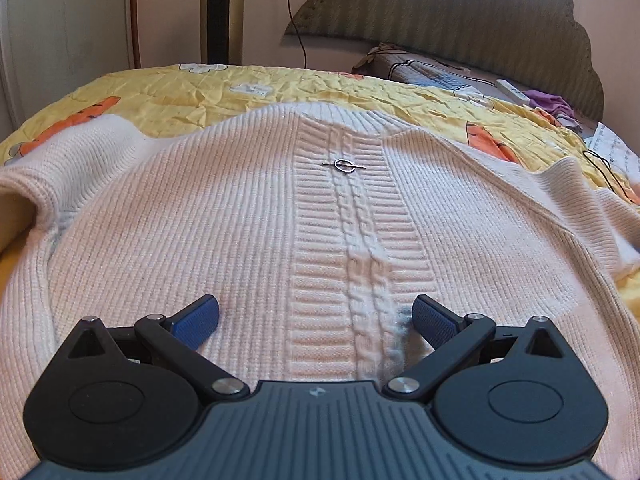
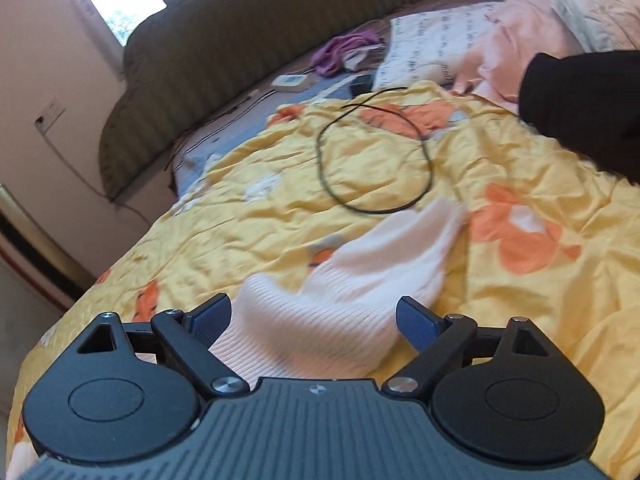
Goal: Fold small clothes
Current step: 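Grasp the pink cardigan's sleeve cuff with the right gripper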
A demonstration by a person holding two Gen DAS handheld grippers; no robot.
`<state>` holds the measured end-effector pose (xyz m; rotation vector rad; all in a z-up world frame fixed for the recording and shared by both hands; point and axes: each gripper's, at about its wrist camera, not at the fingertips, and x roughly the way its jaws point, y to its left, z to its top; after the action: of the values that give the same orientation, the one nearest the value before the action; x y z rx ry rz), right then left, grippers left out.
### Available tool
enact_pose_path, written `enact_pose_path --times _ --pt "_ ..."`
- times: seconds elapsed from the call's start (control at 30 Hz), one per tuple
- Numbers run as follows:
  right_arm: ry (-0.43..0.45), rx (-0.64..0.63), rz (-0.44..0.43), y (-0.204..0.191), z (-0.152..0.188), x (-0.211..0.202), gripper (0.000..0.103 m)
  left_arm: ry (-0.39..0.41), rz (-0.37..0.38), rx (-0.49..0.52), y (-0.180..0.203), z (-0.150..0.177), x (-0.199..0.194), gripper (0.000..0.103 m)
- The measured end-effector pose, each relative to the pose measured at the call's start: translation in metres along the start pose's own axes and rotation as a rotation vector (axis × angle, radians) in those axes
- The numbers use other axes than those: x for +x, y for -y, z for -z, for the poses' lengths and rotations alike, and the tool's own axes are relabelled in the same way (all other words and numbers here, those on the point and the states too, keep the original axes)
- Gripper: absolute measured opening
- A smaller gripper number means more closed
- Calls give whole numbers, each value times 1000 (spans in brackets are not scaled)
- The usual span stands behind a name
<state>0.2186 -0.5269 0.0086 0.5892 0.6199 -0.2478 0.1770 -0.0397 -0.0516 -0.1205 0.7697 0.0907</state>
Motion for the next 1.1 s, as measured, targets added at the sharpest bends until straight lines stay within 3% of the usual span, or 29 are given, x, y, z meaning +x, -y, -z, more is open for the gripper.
enact_pose_path --times 0.17,0.3,0.4,0.5,0.57,0.6,0.77,0.87,0.97,1.1 --pt "12 190 -34 60 -23 19 71 2 -32 32 7 2 3 103" --pt "11 270 -59 78 -27 33 70 3 -33 35 7 2 4 103" --pt "-38 248 -31 78 -24 52 63 3 -41 43 9 2 6 103" --pt "2 232 -55 77 -20 58 59 5 -40 42 8 3 6 103" --pt "-11 217 -57 75 -21 62 25 5 -37 41 8 3 5 103" --pt "-25 211 -56 74 -20 64 16 5 -37 40 8 3 5 103" --pt "47 123 -75 51 -16 41 16 -11 -2 26 4 -2 2 103" --pt "100 25 -125 17 -14 15 15 -29 118 -45 -5 -16 -5 103" --pt "147 -87 -213 -29 -4 -14 15 -33 336 -199 -18 -41 -12 103" --pt "132 -225 -411 -105 35 -48 15 -84 629 -419 -33 -61 0 103"
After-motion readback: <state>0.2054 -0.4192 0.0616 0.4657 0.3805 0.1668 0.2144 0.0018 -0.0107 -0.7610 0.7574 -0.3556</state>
